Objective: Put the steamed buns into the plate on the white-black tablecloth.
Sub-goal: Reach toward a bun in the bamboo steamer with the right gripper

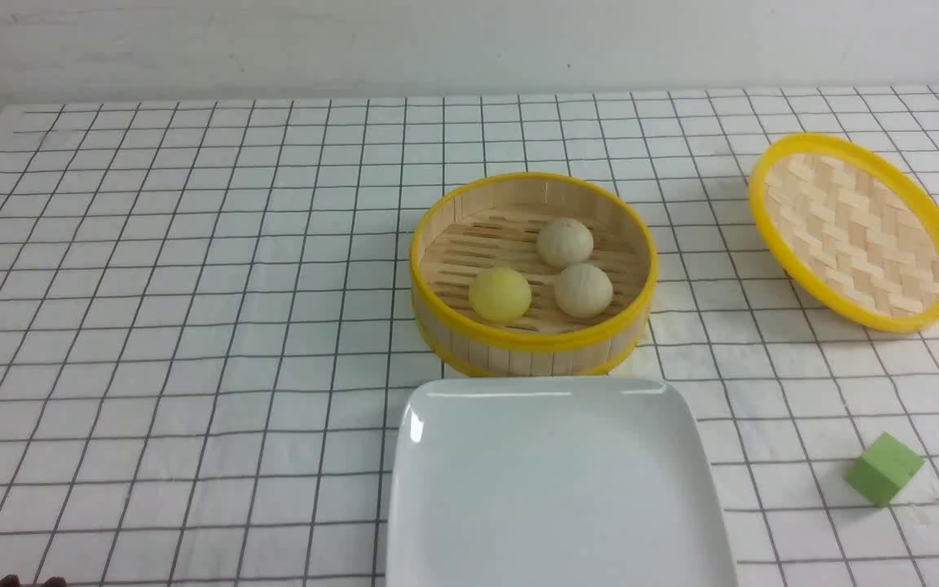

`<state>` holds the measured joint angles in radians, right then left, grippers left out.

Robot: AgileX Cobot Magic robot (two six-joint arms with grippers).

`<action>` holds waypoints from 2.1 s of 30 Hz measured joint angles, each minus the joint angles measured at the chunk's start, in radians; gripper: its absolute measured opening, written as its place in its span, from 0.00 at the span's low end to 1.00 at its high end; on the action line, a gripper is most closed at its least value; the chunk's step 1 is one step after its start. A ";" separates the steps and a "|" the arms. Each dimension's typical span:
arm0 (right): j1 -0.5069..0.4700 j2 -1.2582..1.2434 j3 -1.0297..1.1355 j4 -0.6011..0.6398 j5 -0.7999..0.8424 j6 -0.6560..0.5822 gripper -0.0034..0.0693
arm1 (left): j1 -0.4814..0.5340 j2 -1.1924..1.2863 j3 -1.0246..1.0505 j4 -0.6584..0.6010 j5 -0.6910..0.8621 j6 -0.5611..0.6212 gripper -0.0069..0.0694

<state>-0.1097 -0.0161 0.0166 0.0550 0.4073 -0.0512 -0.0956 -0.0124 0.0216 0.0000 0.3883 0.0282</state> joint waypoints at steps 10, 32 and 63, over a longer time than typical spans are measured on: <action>0.000 0.000 0.000 0.000 0.000 0.000 0.38 | 0.000 0.000 0.000 0.000 0.000 0.001 0.41; 0.000 0.000 0.001 -0.002 -0.010 0.051 0.38 | 0.000 0.000 0.000 0.000 0.000 0.001 0.41; 0.000 -0.005 -0.649 0.364 0.206 0.079 0.38 | 0.000 0.000 0.000 0.000 0.000 0.001 0.41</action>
<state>-0.1097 -0.0208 -0.6322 0.4189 0.6134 0.0274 -0.0956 -0.0124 0.0216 0.0000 0.3883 0.0290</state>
